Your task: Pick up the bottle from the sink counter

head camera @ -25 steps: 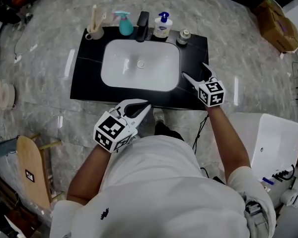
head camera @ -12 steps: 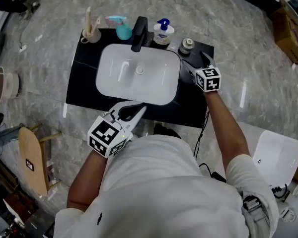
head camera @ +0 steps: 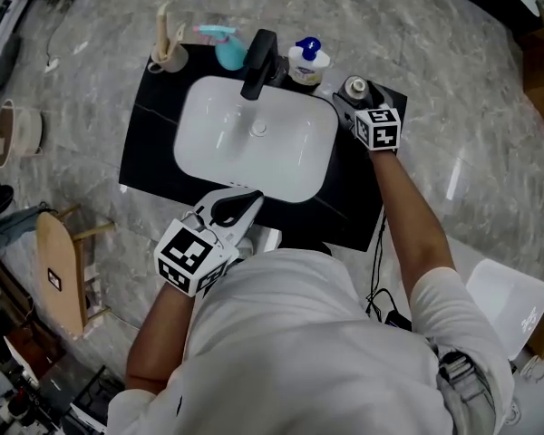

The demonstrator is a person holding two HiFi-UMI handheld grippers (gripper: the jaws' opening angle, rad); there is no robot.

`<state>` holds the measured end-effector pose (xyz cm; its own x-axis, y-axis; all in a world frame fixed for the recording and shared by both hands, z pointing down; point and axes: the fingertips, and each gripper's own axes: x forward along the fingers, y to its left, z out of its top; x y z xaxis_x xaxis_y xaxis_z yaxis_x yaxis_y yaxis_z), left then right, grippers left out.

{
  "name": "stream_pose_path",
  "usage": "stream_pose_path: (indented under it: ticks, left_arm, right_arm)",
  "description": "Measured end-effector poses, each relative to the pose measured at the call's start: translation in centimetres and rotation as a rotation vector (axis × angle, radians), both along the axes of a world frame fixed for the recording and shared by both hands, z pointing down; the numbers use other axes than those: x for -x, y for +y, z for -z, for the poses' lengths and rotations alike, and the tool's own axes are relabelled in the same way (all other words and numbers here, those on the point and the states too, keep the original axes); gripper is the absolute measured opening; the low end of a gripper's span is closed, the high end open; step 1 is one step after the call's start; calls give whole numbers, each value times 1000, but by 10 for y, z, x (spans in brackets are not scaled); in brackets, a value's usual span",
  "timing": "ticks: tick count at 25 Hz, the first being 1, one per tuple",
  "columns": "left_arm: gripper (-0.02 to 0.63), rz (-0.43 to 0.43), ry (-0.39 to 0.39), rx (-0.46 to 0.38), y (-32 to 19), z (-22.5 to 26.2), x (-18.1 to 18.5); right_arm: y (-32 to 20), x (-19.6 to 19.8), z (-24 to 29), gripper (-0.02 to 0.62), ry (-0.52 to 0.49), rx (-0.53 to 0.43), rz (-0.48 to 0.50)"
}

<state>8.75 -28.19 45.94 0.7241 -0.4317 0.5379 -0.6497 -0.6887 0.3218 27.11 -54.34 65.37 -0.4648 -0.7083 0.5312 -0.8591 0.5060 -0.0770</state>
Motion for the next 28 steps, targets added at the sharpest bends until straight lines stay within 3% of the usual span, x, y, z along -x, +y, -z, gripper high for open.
stream_pose_path:
  ticks: [11,15,28]
  left_arm:
    - [6,64,-8,58,-9,-17,5]
    - [6,78,-5,62,-10,-19,8]
    - [6,100,5,51,-1,-18,25]
  right_arm:
    - [-29,8,-25,436,1,0,18]
    - [-29,13,-26,366,31,-13,41]
    - [-26,11,-25,357,48,-2,32]
